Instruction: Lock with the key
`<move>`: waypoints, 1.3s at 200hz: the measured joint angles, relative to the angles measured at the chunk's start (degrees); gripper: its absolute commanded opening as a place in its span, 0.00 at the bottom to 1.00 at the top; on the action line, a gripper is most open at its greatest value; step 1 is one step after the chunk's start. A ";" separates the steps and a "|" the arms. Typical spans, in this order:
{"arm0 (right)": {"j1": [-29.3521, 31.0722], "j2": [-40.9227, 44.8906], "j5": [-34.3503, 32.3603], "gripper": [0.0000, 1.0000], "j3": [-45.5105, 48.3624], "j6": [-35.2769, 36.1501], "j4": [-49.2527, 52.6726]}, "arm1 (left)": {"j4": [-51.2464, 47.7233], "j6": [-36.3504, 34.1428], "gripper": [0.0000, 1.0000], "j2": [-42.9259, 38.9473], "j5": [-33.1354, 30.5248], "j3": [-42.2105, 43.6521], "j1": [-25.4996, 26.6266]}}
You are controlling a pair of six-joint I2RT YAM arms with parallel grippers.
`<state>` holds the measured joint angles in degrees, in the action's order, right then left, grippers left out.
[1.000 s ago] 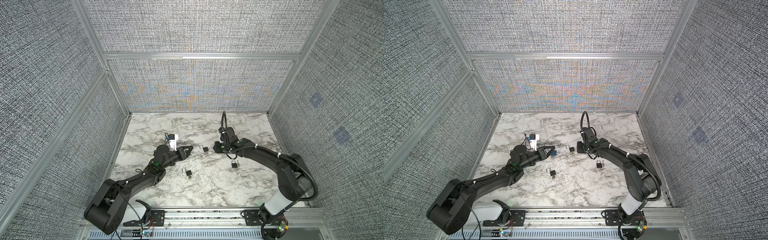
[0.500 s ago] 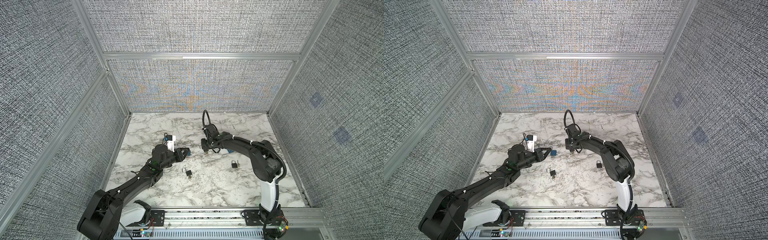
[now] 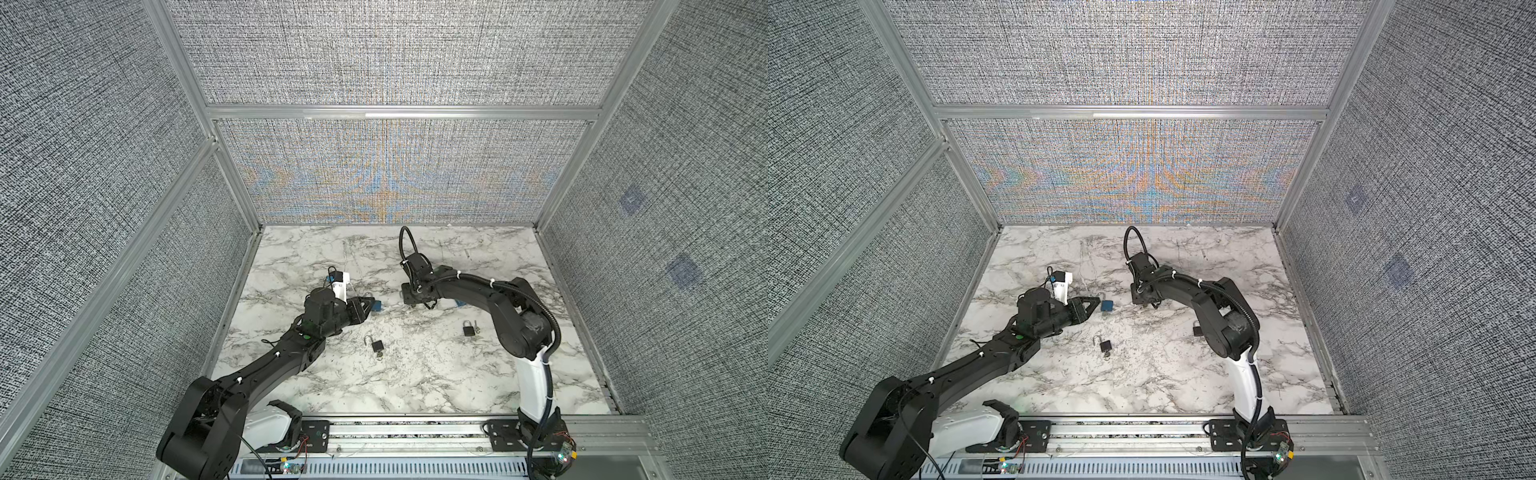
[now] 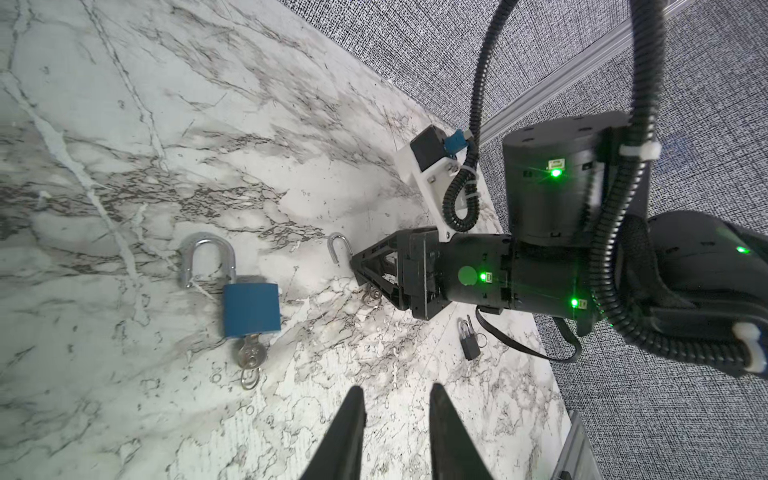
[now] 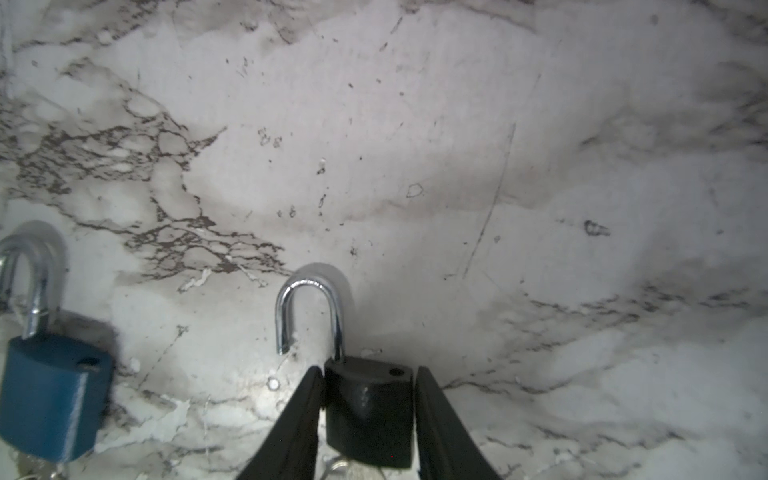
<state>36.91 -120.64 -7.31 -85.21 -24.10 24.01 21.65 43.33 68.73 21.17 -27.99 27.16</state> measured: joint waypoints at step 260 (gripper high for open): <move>1.73 0.52 -1.57 0.24 -2.56 1.33 5.55 | -3.28 -1.33 0.30 -2.14 -0.70 -0.42 -1.42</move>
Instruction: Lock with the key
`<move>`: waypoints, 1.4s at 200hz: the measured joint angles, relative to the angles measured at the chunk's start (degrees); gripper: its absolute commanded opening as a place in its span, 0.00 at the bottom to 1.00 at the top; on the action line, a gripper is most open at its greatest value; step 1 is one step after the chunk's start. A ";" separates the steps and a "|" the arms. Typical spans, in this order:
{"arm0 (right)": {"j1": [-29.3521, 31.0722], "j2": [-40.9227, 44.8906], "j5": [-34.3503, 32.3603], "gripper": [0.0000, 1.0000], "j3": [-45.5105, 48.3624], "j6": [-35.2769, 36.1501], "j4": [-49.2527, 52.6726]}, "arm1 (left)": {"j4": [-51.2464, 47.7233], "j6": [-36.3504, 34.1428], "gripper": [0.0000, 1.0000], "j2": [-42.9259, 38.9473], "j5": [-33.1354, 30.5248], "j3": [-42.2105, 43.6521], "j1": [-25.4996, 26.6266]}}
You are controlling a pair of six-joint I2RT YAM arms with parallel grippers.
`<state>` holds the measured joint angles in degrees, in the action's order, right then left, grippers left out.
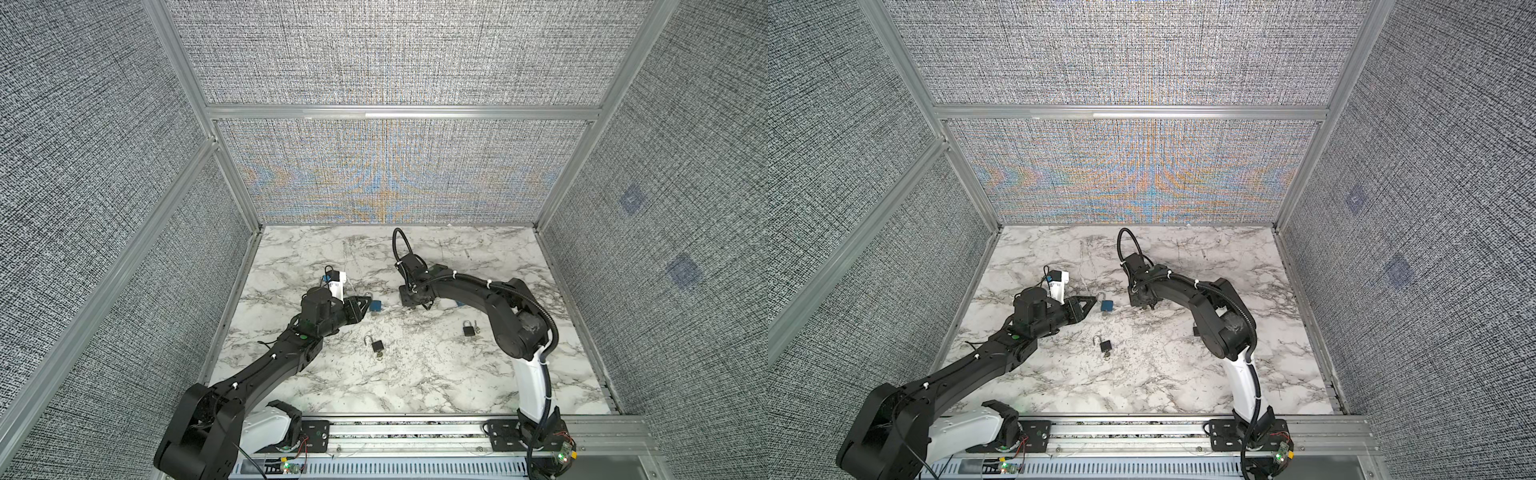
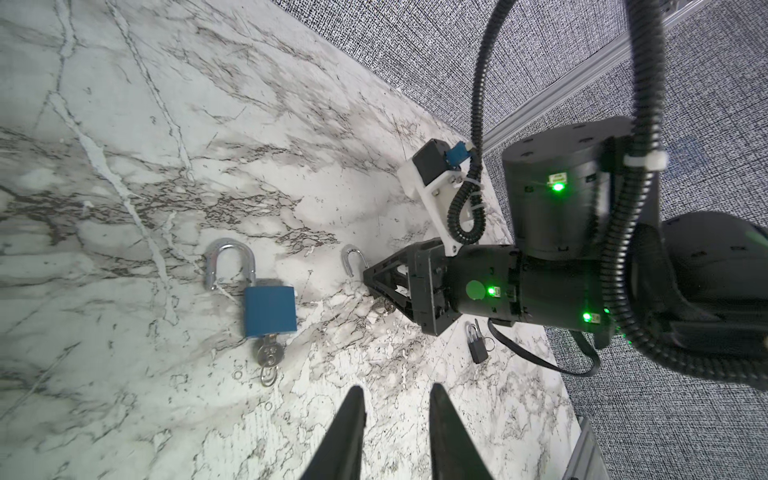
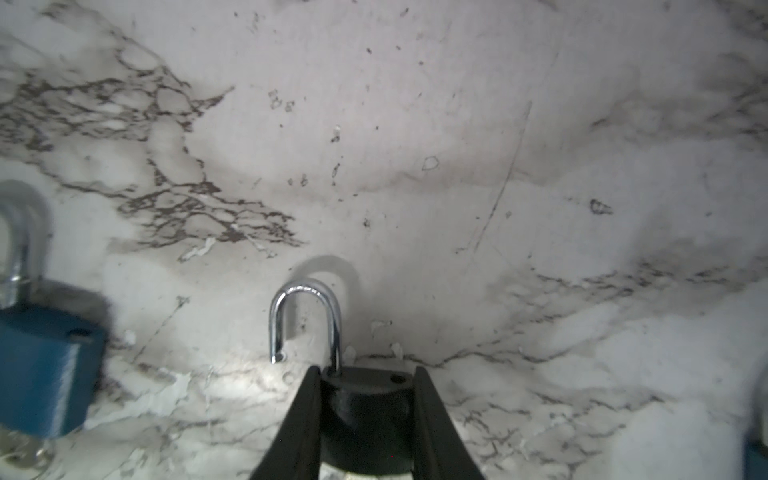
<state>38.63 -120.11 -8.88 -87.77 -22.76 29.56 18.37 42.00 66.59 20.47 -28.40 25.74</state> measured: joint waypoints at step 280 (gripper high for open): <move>7.76 20.87 11.26 0.24 8.35 -0.59 -0.66 | 2.62 -2.54 0.36 11.43 14.53 -6.51 -0.59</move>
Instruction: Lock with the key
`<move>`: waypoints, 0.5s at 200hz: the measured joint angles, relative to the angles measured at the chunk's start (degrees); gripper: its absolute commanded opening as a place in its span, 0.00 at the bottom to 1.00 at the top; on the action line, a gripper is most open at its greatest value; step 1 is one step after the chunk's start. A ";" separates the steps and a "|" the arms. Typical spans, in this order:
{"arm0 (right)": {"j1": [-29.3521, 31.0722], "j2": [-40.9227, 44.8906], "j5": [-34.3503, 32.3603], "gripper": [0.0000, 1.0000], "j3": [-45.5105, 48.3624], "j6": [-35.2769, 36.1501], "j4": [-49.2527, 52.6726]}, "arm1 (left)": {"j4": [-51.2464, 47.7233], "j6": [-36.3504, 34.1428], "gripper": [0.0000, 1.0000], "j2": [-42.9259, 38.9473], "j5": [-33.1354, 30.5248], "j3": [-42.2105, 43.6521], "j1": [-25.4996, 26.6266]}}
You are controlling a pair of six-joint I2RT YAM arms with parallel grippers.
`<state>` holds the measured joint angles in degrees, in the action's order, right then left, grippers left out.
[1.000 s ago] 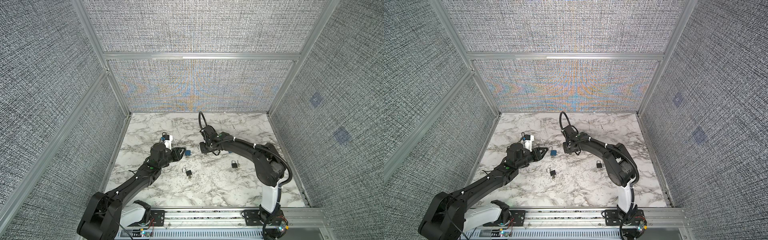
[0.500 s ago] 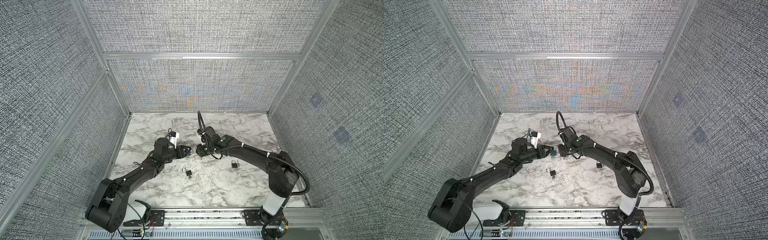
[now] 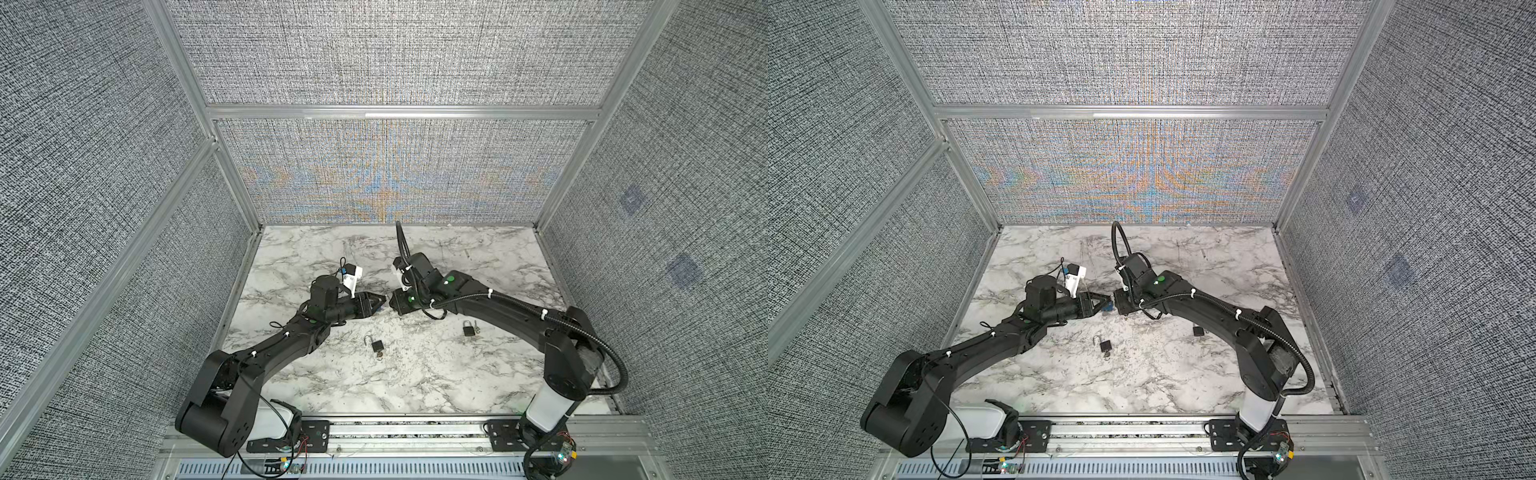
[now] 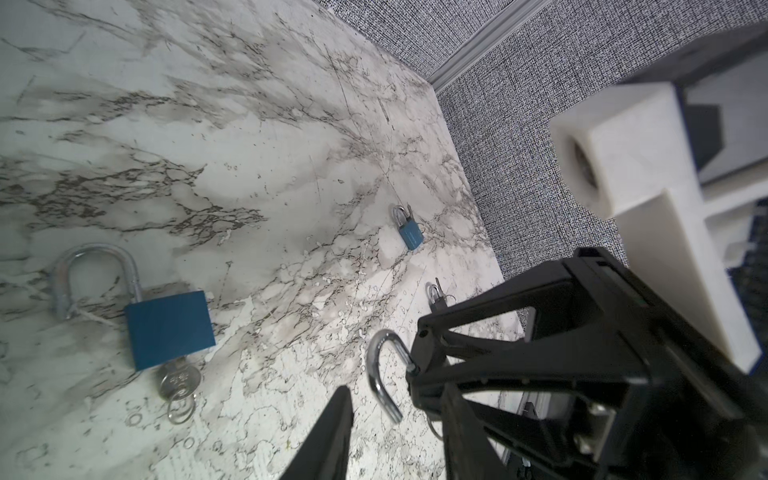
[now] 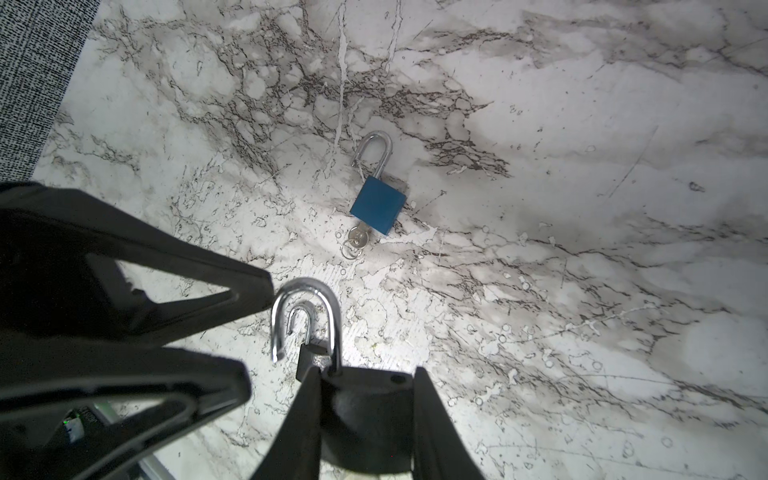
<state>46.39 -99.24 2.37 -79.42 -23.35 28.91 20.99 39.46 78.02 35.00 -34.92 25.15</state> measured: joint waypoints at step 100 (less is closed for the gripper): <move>0.66 0.37 1.05 0.24 -0.02 -0.20 -0.02 | 1.64 1.07 0.29 0.98 -0.04 0.00 -0.02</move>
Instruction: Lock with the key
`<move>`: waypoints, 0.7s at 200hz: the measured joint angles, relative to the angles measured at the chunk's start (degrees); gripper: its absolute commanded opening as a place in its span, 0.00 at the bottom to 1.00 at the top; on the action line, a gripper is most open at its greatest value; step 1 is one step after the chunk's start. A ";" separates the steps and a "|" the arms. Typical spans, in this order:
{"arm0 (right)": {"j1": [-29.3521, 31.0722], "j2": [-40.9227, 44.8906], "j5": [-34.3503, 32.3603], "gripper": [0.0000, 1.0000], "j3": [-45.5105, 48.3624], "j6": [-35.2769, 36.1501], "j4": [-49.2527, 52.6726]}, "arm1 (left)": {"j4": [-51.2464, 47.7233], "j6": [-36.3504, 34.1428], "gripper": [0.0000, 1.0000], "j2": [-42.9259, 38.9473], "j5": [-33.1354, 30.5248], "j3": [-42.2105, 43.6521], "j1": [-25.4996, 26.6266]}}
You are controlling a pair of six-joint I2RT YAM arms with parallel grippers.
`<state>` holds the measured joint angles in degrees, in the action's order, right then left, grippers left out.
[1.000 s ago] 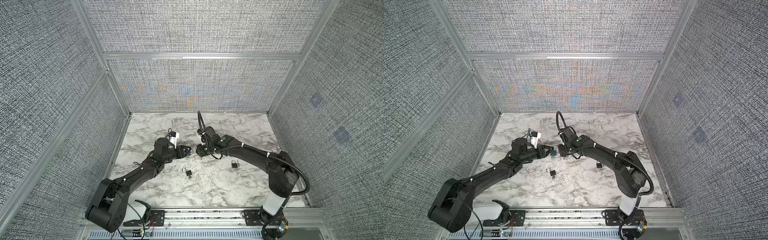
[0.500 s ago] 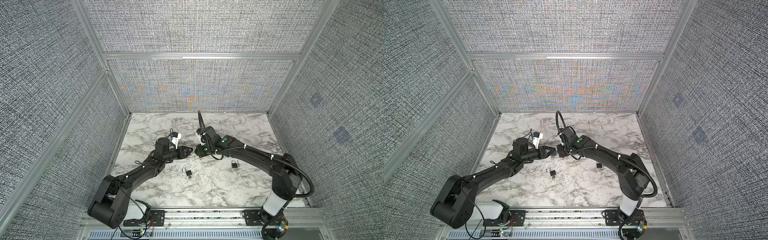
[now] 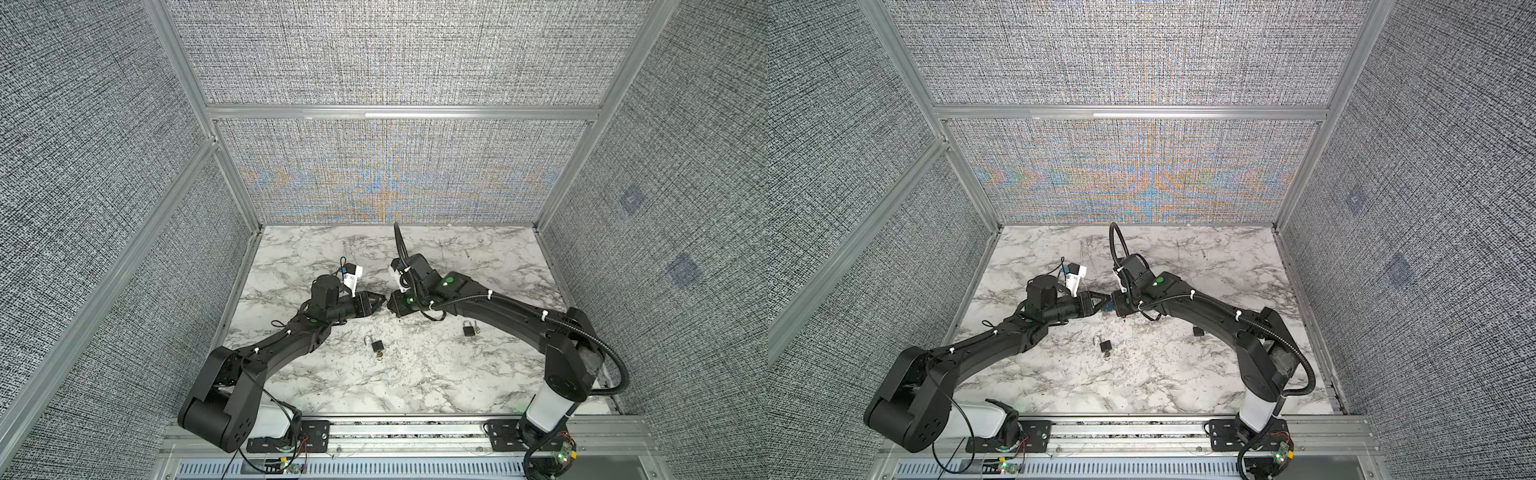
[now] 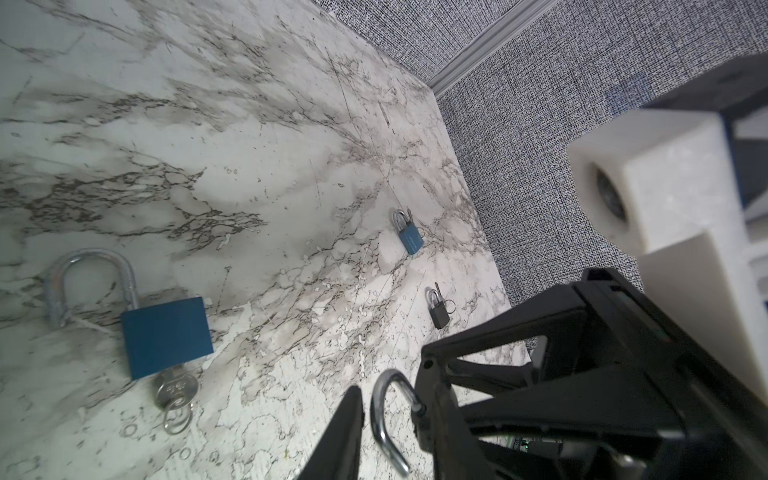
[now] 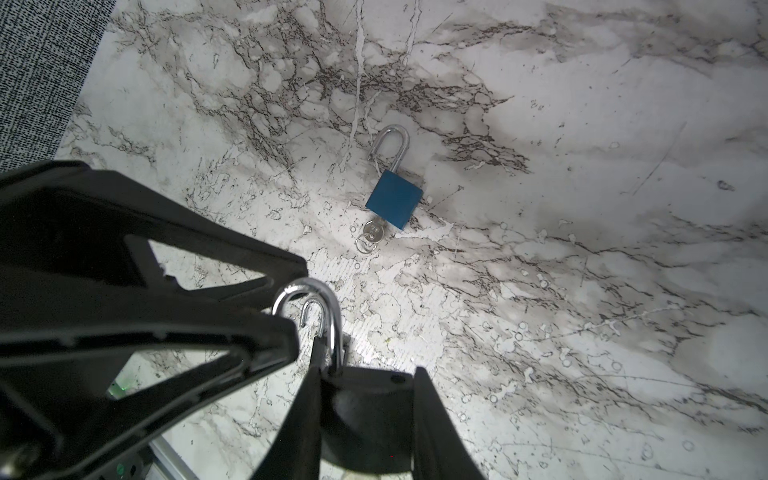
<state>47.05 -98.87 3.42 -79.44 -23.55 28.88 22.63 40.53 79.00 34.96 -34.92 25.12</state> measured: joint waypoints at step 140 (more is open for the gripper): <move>0.55 0.20 -0.13 0.24 -1.27 0.07 1.07 | 1.46 0.44 0.11 0.74 0.92 -0.11 0.02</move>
<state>47.59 -98.67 3.29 -80.71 -23.49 29.95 24.10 40.97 79.75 35.88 -35.03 25.15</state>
